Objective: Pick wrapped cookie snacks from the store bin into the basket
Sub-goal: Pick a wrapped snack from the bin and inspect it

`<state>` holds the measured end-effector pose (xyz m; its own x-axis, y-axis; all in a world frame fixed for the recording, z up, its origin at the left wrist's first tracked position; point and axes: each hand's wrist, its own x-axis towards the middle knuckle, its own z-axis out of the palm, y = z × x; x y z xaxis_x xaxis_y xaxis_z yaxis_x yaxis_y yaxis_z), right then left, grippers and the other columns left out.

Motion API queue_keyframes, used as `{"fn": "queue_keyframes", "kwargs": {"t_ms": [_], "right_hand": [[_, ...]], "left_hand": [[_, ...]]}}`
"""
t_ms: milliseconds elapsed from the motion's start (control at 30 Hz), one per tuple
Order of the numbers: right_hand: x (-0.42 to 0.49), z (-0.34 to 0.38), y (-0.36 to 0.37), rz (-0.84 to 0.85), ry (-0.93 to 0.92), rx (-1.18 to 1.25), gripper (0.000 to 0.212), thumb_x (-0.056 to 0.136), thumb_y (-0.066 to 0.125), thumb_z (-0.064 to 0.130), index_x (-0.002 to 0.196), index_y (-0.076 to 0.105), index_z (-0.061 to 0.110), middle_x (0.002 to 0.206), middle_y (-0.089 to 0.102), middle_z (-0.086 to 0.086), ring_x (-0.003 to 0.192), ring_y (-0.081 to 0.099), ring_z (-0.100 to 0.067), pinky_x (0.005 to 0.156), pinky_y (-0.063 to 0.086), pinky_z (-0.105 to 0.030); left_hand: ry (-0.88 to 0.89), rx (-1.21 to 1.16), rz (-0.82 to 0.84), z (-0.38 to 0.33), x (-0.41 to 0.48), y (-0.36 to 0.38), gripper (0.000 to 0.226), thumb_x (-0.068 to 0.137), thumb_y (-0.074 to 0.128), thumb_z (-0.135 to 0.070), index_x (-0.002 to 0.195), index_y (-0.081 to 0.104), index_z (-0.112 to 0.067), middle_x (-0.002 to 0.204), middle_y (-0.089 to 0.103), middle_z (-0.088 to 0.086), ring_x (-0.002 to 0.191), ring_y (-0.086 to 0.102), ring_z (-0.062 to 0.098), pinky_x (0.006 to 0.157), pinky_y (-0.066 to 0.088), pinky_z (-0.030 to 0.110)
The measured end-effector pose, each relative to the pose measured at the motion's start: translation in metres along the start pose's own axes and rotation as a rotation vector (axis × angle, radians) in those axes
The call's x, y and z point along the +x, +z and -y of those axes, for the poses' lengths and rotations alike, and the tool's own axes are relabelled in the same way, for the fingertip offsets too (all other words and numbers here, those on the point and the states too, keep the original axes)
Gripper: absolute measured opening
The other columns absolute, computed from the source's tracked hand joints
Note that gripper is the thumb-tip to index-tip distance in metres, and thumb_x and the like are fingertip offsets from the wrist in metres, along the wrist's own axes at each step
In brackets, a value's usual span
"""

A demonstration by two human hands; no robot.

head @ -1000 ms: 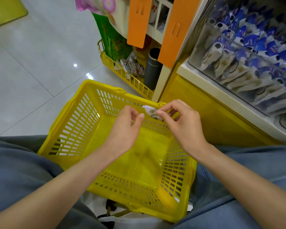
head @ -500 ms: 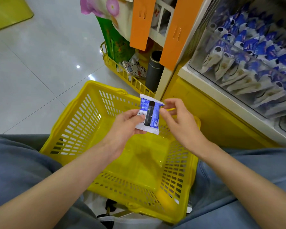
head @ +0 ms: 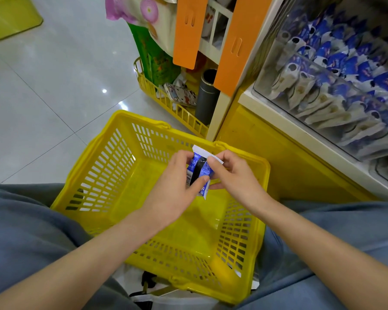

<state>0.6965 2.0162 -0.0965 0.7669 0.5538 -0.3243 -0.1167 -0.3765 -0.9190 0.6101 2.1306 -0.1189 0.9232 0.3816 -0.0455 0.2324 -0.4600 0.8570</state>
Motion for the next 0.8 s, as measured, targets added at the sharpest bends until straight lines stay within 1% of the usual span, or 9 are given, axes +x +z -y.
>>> {"fn": "queue_keyframes", "kwargs": {"t_ms": [100,167,267,367,433,633,700,767,800], "right_hand": [[0.001,-0.001,-0.004,-0.073,-0.086,-0.142,0.017,0.091,0.057,0.019,0.075,0.051,0.015,0.087,0.067,-0.017,0.073,0.068,-0.021,0.055,0.056,-0.024],[-0.001,0.000,-0.006,-0.077,-0.134,-0.199,0.015,0.090,0.058,0.021,0.078,0.054,0.012,0.083,0.067,-0.015,0.070,0.067,-0.021,0.055,0.056,-0.026],[-0.005,0.000,-0.008,-0.088,-0.256,-0.435,0.016,0.090,0.058,0.027,0.083,0.057,0.013,0.076,0.066,-0.006,0.068,0.063,-0.022,0.062,0.052,-0.044],[-0.010,0.001,-0.007,-0.095,-0.379,-0.642,0.019,0.091,0.056,0.034,0.088,0.057,0.014,0.080,0.065,-0.001,0.070,0.059,-0.020,0.063,0.049,-0.044],[-0.012,0.000,-0.006,-0.101,-0.402,-0.641,0.020,0.091,0.055,0.034,0.089,0.056,0.014,0.079,0.063,0.001,0.070,0.057,-0.019,0.063,0.048,-0.042],[-0.005,0.000,-0.002,-0.093,-0.340,-0.496,0.014,0.091,0.057,0.029,0.088,0.056,0.016,0.080,0.065,0.000,0.069,0.058,-0.017,0.066,0.049,-0.043],[-0.004,0.000,0.001,-0.009,-0.261,-0.332,0.010,0.090,0.058,0.026,0.093,0.053,0.019,0.086,0.064,0.008,0.076,0.063,-0.013,0.071,0.053,-0.042],[-0.005,-0.003,0.005,0.110,-0.148,-0.208,0.021,0.088,0.060,0.026,0.106,0.049,0.021,0.099,0.060,0.016,0.088,0.065,-0.011,0.078,0.055,-0.040],[-0.005,-0.004,0.007,0.153,-0.097,-0.160,0.027,0.088,0.060,0.024,0.111,0.047,0.021,0.106,0.060,0.013,0.092,0.065,-0.013,0.079,0.055,-0.039]], "left_hand": [[-0.011,0.003,0.026,-0.002,0.000,0.000,0.032,0.088,0.060,-0.027,0.116,0.046,-0.020,0.114,0.054,-0.002,0.091,0.054,0.010,0.082,0.049,0.032],[-0.003,-0.019,0.027,-0.004,0.001,-0.002,0.025,0.090,0.056,-0.029,0.112,0.046,-0.023,0.113,0.056,-0.002,0.091,0.056,0.009,0.080,0.050,0.032],[-0.007,0.014,0.029,-0.004,0.001,-0.003,0.017,0.091,0.053,-0.031,0.105,0.045,-0.026,0.109,0.058,-0.006,0.087,0.056,0.003,0.075,0.048,0.025],[0.003,0.078,0.061,-0.005,-0.001,-0.003,0.018,0.093,0.050,-0.025,0.109,0.049,-0.017,0.110,0.060,-0.001,0.090,0.060,0.014,0.078,0.049,0.036],[0.014,0.127,0.076,-0.007,-0.001,-0.005,0.023,0.095,0.046,-0.023,0.116,0.050,-0.012,0.113,0.061,0.004,0.095,0.060,0.022,0.081,0.048,0.044],[0.018,0.333,-0.038,-0.012,0.005,-0.009,0.025,0.096,0.044,-0.021,0.117,0.054,-0.011,0.105,0.066,0.012,0.089,0.061,0.032,0.074,0.046,0.046],[0.017,0.323,-0.082,-0.011,0.009,-0.011,0.024,0.095,0.045,-0.018,0.114,0.057,-0.009,0.096,0.067,0.015,0.084,0.062,0.034,0.070,0.046,0.045],[-0.012,0.232,-0.092,-0.010,0.013,-0.014,0.022,0.095,0.046,-0.017,0.110,0.059,-0.007,0.089,0.068,0.016,0.079,0.063,0.033,0.067,0.049,0.044],[-0.034,0.176,-0.083,-0.009,0.013,-0.014,0.021,0.095,0.046,-0.017,0.109,0.059,-0.007,0.088,0.068,0.015,0.077,0.065,0.031,0.067,0.052,0.044]]}}
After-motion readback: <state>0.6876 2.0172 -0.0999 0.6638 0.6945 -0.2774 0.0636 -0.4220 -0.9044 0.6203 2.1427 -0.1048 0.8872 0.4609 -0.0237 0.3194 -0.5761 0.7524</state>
